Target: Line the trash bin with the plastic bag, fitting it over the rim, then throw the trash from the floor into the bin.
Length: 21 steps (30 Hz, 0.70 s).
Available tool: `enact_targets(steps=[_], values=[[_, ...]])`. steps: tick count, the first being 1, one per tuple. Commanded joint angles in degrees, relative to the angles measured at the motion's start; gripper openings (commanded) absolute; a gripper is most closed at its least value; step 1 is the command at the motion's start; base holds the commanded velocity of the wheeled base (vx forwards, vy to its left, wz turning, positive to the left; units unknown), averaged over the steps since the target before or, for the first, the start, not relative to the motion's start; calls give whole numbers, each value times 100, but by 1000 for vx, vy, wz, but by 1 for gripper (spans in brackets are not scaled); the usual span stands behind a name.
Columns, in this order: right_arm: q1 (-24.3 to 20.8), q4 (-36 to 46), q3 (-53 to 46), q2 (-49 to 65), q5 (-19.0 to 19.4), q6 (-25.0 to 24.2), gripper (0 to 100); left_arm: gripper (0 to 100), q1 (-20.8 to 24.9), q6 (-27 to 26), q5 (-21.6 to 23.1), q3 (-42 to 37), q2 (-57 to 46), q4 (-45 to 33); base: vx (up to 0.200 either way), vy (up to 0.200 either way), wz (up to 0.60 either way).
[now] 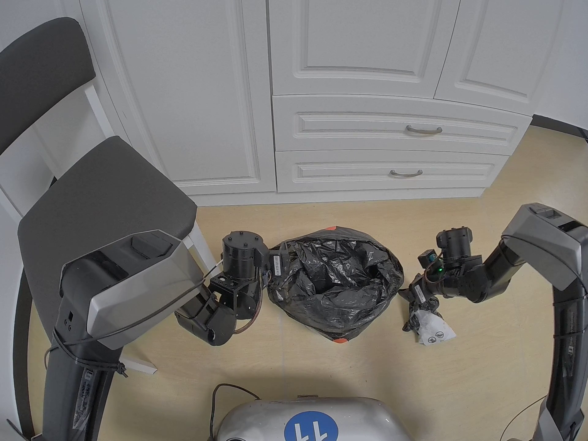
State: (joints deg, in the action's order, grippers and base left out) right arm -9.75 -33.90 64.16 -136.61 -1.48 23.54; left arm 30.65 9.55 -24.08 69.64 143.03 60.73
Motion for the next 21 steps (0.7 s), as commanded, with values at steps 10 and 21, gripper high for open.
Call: enact_targets(steps=[10, 21], values=[[-299, -64, -1327, 2411, 86, 142, 100, 100, 258, -216, 79, -1058, -1032, 17, 0, 0, 0], [-1749, -943, -1151, 1576, -11, -904, 100, 100, 99, -243, -18, -1876, -1339, 334, 0, 0, 0]])
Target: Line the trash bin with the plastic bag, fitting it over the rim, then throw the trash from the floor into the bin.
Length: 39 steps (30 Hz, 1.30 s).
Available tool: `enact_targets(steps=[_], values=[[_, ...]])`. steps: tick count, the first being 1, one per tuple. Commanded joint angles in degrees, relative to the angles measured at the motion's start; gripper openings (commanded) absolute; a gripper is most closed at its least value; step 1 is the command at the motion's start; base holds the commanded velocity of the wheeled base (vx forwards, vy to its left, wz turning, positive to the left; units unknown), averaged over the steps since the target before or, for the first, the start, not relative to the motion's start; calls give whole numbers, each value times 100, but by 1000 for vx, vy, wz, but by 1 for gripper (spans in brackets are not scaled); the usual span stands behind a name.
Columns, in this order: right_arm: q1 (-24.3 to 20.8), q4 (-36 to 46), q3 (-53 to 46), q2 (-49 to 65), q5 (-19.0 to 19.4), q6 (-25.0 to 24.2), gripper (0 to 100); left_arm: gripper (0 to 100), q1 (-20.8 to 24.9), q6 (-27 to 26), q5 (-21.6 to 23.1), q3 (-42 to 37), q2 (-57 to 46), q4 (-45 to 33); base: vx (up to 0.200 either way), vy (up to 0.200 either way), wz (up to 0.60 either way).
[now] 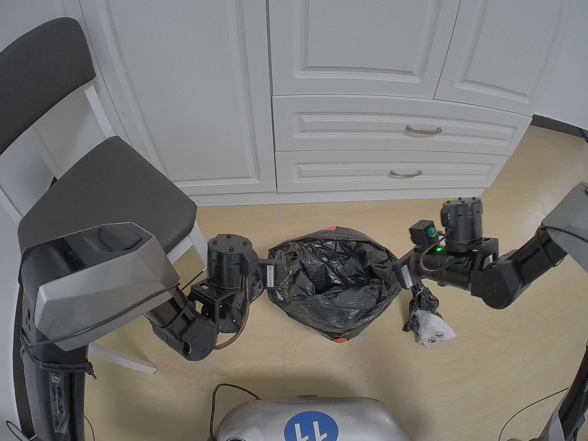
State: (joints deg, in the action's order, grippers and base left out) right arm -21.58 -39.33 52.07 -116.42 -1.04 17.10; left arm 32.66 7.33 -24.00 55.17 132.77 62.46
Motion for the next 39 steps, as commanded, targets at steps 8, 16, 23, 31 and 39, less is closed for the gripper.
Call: enact_targets(steps=[8, 16, 23, 31, 39], values=[[-751, -840, 708, -1427, -90, -691, 100, 100, -58, -293, -421, -692, -638, 293, 0, 0, 0], [-751, -1393, 858, -1814, 95, -919, 0, 100, -40, -328, -447, -974, -708, 732, 0, 0, 0], [-813, -1112, 1324, -2289, 112, -1209, 0, 100, -49, -337, -447, -1105, -691, 969, 0, 0, 0], [-874, 1094, 1816, -1876, 95, -1781, 0, 100, 39, -390, -447, -1061, -691, 978, 0, 0, 0], [-971, 2711, 1913, -1489, 323, -1754, 0, 100, 92, -539, -474, -1123, -700, 1154, 0, 0, 0]])
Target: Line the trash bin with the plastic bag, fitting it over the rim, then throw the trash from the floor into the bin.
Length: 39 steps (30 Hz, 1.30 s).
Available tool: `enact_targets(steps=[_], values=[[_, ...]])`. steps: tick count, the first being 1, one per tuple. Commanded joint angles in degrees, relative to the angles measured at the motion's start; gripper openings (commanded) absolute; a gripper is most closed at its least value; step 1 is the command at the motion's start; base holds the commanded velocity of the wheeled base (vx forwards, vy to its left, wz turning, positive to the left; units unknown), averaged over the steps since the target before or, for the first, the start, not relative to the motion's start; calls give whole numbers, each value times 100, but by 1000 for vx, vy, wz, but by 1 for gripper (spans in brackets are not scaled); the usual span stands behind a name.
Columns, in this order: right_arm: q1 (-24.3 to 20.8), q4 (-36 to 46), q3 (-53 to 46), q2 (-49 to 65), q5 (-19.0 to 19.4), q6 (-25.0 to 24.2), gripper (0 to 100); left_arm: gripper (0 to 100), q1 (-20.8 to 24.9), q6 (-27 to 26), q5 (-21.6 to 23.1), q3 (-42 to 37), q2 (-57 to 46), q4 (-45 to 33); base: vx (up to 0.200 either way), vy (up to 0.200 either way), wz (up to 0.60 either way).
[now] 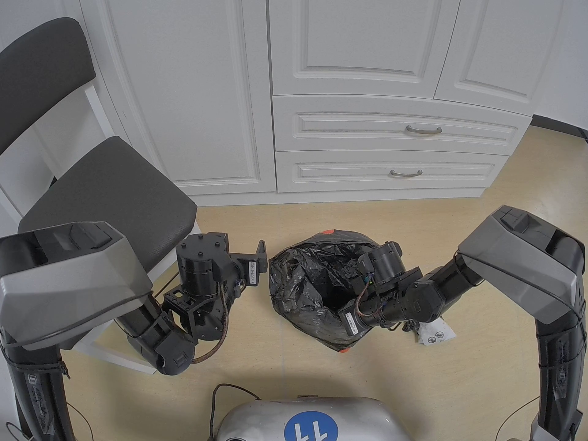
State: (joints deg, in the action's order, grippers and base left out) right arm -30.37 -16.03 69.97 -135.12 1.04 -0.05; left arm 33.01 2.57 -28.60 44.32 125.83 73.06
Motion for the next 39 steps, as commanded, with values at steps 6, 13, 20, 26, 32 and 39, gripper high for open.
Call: enact_targets(steps=[6, 13, 20, 26, 32, 39], values=[[-171, 346, 7, 320, 90, 102, 0, 100, 56, -64, -14, -56, 3, 174, 0, 0, 0], [-48, -278, 271, 56, -112, 22, 0, 100, 47, -64, -14, -56, 56, 218, 0, 0, 0], [-75, -1491, 570, -902, -1492, 154, 0, 100, 65, -64, -14, -38, 64, 226, 0, 0, 0], [48, -2036, 886, -1060, -2055, 427, 0, 100, 56, -64, -14, -38, 38, 226, 0, 0, 0], [189, -2607, 1106, -928, -2424, 444, 0, 100, 56, -64, -137, -29, 91, 226, 0, 0, 0], [602, -2440, 1563, -867, -2406, 462, 0, 100, 56, -64, -164, -12, 91, 235, 0, 0, 0]])
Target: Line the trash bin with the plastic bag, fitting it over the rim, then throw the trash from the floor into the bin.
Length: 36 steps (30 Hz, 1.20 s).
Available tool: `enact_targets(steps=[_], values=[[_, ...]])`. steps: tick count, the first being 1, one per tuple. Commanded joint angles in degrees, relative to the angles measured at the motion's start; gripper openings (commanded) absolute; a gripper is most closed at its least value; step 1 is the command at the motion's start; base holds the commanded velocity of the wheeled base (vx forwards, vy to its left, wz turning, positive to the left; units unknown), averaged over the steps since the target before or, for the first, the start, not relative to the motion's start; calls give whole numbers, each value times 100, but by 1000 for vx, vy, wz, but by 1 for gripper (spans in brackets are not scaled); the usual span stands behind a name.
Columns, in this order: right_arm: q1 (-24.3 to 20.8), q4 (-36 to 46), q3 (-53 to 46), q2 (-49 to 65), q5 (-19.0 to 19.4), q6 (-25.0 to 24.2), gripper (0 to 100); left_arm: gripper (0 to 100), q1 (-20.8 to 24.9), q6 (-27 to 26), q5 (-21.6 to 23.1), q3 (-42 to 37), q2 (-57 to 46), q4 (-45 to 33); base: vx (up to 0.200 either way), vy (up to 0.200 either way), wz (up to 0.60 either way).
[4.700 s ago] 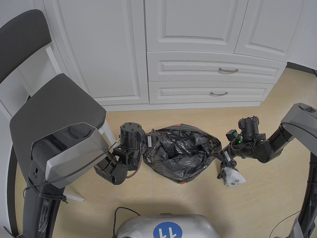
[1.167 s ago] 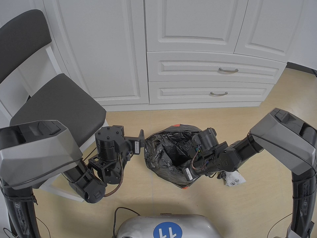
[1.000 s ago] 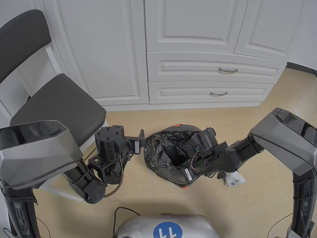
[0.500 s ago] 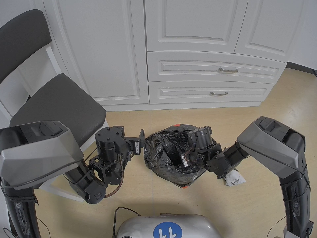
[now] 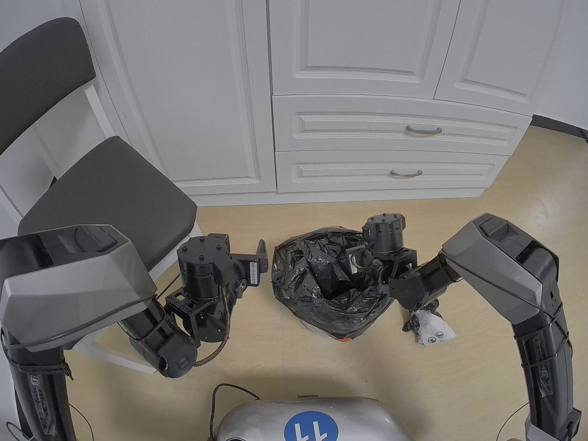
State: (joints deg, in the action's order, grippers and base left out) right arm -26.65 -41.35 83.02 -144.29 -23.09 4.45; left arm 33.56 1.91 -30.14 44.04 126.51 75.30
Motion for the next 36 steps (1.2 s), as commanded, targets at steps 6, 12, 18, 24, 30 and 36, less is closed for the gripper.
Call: enact_targets(steps=[6, 12, 18, 24, 30, 36], values=[[345, 162, 241, 243, 59, 12, 0, 100, 1, -7, -10, 25, 102, 152, 0, 0, 0], [186, 154, -31, 234, 200, 3, 0, 100, 10, -7, -10, -1, 93, 152, 0, 0, 0], [-148, 83, -506, 481, 410, -225, 0, 100, 72, -7, -10, -10, 75, 116, 0, 0, 0], [-279, 101, -901, 718, 639, -322, 0, 100, 177, -244, -10, 324, 58, -279, 0, 0, 0], [-236, 162, -1965, 1210, 780, 293, 0, 100, 423, -270, -10, 1185, 93, -1369, 0, 0, 0], [-130, 66, -2756, 1263, 1289, 1023, 0, 100, 555, -244, -10, 983, 181, -1176, 0, 0, 0]])
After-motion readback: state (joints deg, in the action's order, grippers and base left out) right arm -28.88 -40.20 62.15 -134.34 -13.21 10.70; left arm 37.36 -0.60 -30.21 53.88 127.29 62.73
